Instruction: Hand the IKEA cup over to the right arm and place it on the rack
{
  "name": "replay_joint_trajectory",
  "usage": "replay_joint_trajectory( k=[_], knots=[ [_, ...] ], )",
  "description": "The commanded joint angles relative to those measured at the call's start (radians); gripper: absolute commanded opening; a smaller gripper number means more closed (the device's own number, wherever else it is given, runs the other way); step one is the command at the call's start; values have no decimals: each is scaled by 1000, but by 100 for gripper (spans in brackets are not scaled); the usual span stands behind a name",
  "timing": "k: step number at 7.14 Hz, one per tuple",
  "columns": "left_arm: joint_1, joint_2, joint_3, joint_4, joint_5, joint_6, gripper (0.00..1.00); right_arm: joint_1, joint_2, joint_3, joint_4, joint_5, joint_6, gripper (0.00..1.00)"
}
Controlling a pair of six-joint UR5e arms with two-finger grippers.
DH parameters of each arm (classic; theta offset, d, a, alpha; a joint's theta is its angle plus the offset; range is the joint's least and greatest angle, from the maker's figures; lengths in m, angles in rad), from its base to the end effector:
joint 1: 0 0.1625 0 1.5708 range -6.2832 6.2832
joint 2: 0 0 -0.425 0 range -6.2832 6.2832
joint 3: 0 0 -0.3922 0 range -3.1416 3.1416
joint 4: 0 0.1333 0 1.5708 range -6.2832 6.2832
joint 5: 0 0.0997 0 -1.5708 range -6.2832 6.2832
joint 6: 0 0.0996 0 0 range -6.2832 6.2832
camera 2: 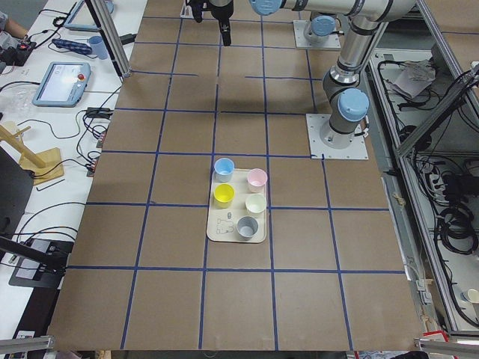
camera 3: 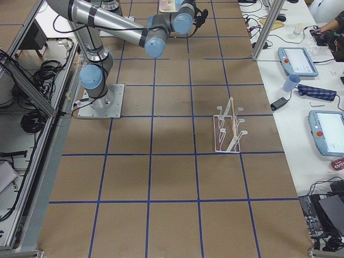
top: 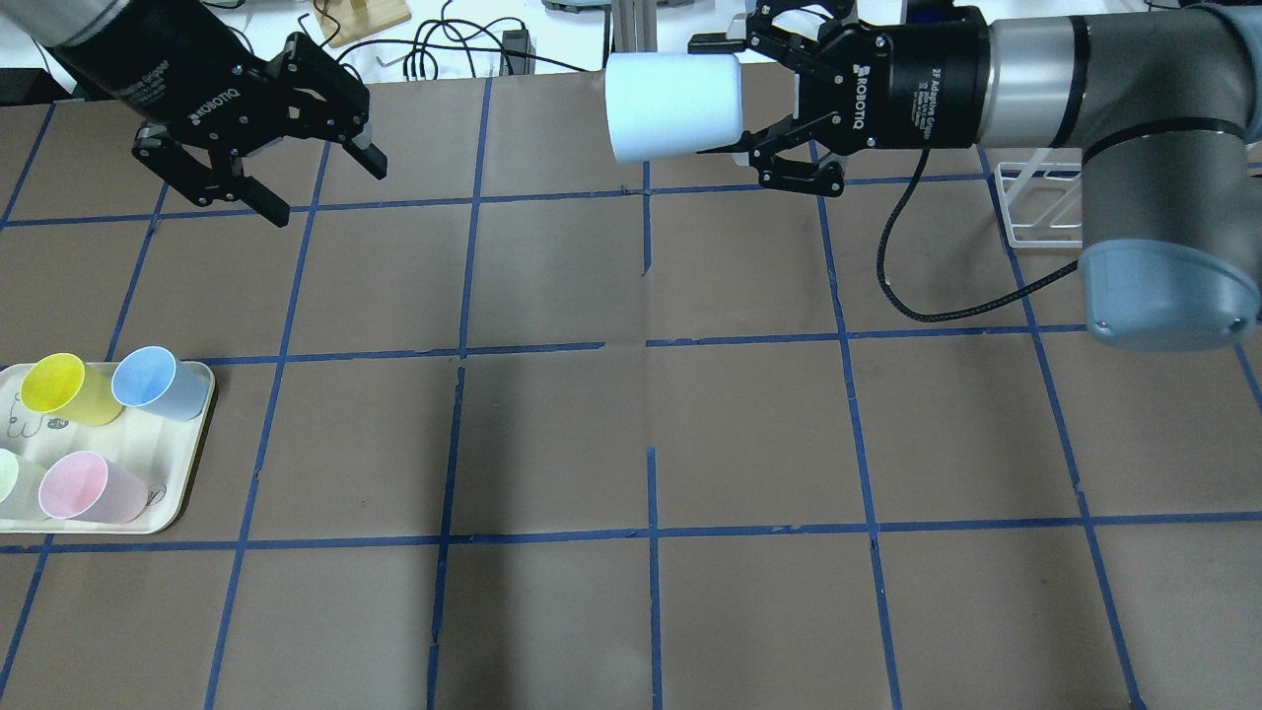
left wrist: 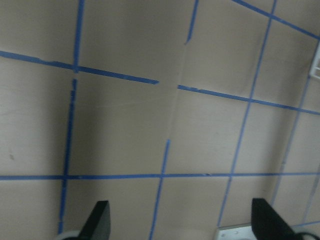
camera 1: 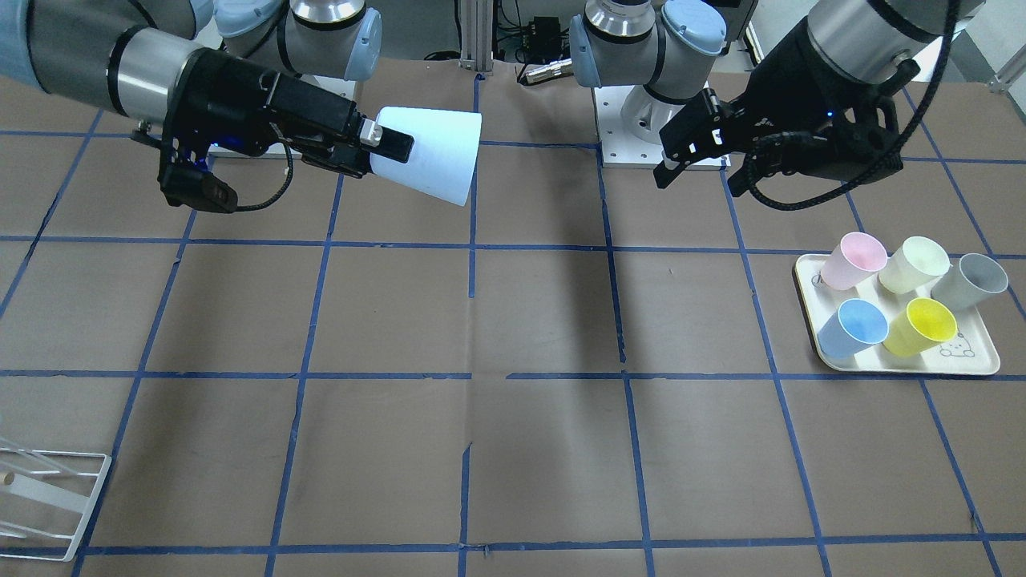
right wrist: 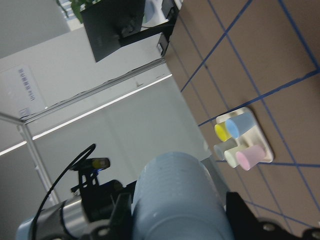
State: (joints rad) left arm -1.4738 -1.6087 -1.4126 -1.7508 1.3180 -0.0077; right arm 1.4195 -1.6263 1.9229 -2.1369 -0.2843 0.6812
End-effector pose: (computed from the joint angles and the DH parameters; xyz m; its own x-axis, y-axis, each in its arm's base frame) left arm -0.1091 -0.5122 0.5320 -0.9614 -0.1163 0.2492 -0.1041 0.9927 0.0616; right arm 0.1577 -0.4843 0.4718 -0.1538 0.4366 -0.8864 0.3117 0.8727 0.3758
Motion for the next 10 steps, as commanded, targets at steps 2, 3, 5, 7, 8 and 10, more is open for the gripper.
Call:
replay_joint_trajectory(
  k=[2, 3, 5, 7, 8, 10],
  knots=[
    [-106, 3, -125, 334, 207, -9, 100, 21, -67, -115, 189, -365, 14, 45],
    [-109, 21, -161, 355, 207, -24, 100, 33, -69, -130, 237, -468, -8, 45],
    [-109, 33, -157, 315, 207, -110, 100, 33, -70, -125, 268, -629, -81, 44],
    [-109, 29, -125, 208, 207, -147, 100, 33, -70, -131, 310, -779, -220, 45],
    [-111, 11, -76, 139, 208, -147, 100, 33, -64, -133, 340, -906, -383, 44],
    [-147, -6, -54, 145, 208, -150, 100, 22, -61, -134, 373, -1063, -529, 43]
  ],
)
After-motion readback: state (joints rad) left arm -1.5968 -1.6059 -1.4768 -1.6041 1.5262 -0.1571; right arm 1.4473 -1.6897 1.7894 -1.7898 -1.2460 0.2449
